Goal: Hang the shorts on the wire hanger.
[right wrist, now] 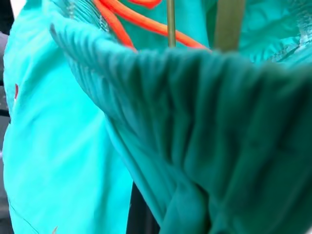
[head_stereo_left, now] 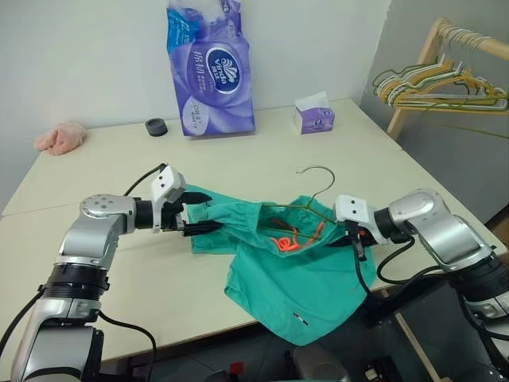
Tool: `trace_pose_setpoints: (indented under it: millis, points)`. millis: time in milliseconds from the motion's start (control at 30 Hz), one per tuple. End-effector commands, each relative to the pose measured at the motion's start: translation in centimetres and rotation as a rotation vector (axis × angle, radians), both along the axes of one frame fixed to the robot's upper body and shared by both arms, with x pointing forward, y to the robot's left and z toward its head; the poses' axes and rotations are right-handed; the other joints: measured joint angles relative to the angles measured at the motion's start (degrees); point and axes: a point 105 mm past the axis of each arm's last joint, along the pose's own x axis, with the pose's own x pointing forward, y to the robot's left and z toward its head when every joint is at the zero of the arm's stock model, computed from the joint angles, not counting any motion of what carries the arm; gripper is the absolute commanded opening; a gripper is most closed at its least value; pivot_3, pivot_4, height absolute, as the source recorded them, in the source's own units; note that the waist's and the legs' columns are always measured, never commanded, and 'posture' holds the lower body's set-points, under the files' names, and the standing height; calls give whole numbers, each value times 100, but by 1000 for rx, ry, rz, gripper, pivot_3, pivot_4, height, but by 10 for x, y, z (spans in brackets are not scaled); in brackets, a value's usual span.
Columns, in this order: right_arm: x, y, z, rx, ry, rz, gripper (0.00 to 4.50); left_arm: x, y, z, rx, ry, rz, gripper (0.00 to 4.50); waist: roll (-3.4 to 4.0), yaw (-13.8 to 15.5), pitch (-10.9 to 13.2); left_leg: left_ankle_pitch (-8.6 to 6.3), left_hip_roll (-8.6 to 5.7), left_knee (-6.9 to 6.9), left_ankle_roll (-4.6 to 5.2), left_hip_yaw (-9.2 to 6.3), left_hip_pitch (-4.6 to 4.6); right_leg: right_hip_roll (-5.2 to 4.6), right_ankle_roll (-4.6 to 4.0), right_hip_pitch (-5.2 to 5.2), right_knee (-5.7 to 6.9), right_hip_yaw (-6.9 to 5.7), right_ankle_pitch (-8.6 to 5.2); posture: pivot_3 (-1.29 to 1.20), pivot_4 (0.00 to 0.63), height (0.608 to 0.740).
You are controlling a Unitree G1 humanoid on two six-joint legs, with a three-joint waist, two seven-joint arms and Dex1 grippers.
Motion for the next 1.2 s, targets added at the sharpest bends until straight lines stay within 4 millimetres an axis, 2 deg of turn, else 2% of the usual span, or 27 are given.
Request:
trace_pose_setpoints:
  millis: [33,200,233,267,367,667,700,1000,1200]
  points:
    - [-1,3,14,25,-37,21,0,5,-8,7,37,-73,-47,4411,0,4,-1,0,0,1,0,0,0,-2,0,0,0,0,0,-368,26,740]
    - [-3,4,13,21,-35,27,0,14,-21,-2,66,-126,-61,4411,0,-4,-1,0,-3,1,0,2,-2,-5,0,0,0,0,0,-374,31,740]
    - [-4,3,13,19,-33,27,0,17,-22,-3,74,-141,-60,4035,0,-11,-1,0,-3,1,0,2,-2,-5,0,0,0,1,0,-375,31,740]
    - [-4,2,12,13,-32,29,0,21,-23,-3,74,-160,-47,3874,0,-17,-1,0,-3,1,0,2,-2,-5,0,0,0,0,0,-376,32,740]
    - [-6,-1,12,4,-27,29,0,29,-23,-3,82,-197,-15,2990,0,-27,-1,0,-2,1,0,1,-3,-5,0,-1,0,-1,0,-377,34,740]
    - [-13,-15,17,-21,-12,13,0,33,-18,-13,116,-226,26,254,0,-78,0,0,-3,0,0,0,-4,-6,0,-1,0,-4,0,-382,42,740]
    - [-15,-17,17,-26,-8,11,0,33,-17,-15,120,-226,28,70,0,-84,0,0,-3,0,0,0,-5,-6,0,-1,-1,-4,0,-383,43,740]
    - [-23,-27,20,-14,30,-22,0,30,-11,-24,143,-221,42,31,0,-145,0,0,-2,-1,1,-1,-6,-6,1,-1,-2,-5,0,-384,46,740]
    - [-23,-17,19,29,44,-29,0,26,-28,-18,54,-236,21,31,-1,-146,0,0,-2,-2,1,0,-6,-6,1,-1,-2,-4,-1,-386,47,740]
